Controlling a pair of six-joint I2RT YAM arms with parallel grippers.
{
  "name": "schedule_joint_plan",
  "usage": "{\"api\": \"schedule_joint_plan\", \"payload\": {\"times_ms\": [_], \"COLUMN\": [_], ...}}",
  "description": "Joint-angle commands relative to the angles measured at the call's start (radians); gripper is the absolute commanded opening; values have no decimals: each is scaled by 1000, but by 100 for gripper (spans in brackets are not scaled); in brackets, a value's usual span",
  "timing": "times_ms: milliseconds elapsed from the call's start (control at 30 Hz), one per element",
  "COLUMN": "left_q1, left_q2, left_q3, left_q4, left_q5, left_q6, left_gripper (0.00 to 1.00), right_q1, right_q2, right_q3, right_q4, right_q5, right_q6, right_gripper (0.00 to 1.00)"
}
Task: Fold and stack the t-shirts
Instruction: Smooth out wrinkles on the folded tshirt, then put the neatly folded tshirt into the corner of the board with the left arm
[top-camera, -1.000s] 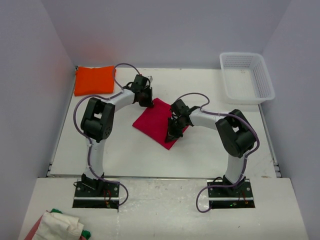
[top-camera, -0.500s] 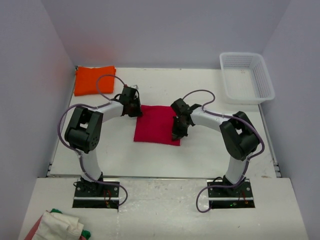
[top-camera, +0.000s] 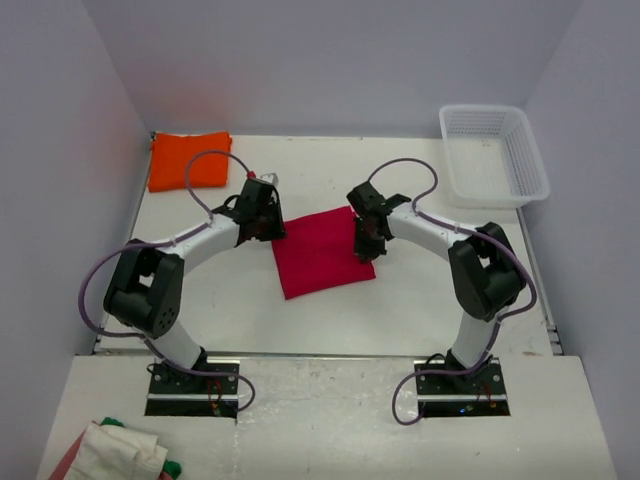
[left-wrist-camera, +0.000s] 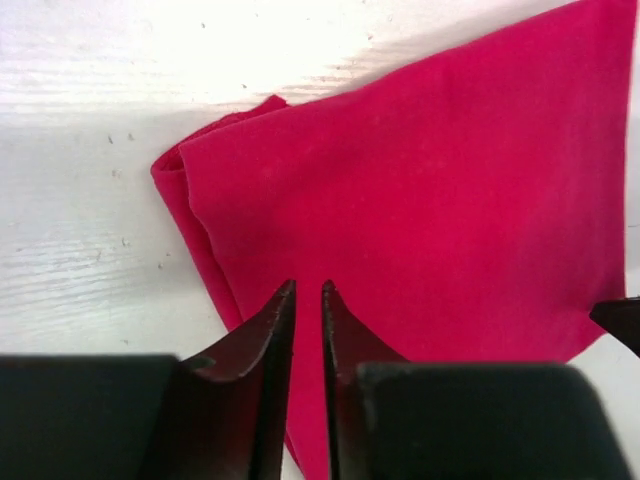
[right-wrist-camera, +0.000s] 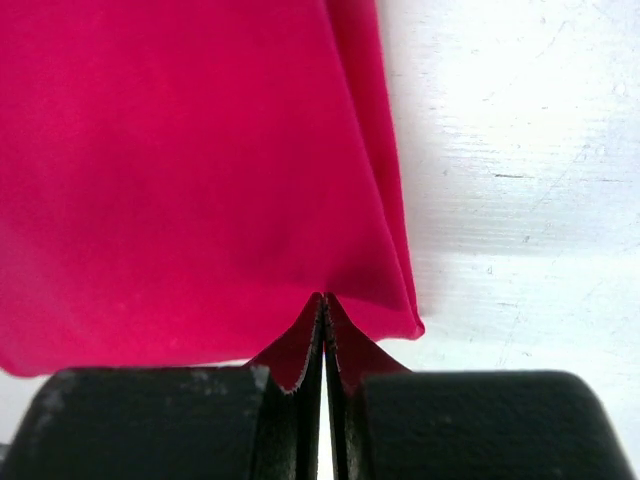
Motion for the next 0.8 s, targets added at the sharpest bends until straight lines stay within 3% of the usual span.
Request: {"api": "schedule_joint_plan", "payload": {"times_ms": [0,33,133,167,200,233,267,333,533,767], "left_q1": [2,2,-1,-6,-7,-9,-9,-6,13,26], "left_q2": [-73,-82,-128,-151,-157,-163,-171,-191,-326,-326], "left_q3": [44,64,102,108,116,130,133,93,-137,-313], "left_q4": [-36,-46,-122,-171,-203,-263,-291,-299,-172,-29], "left_q5": [-35,-50,-124,-141,-154,-145,-133,-54,144,207], "left_q6": [29,34,20,1,-9,-9,-13,-14,-29,-60], "left_gripper": [20,28,39,44,51,68,72,75,76,76], "right_q1": [5,5,14,19,21,19,21,21,19,19], "right_q2": [-89,-101,-151,-190,-216,-245,-307,-368,-573,-701], "right_q3": [32,37,64,70,68,60,51,20,-47,-118], "right_q4": [46,49,23,11,-1,-6,-11,-21,-41,-66], "right_q5": [-1,-16,-30,-29,-30,-33,-36,-41,-84,-81], "right_q6": [-97,-106,-129,-134,-139,-145,-149,-154,-166,-189], "right_gripper": [0,0,0,6,14,43,57,76,82,82]}}
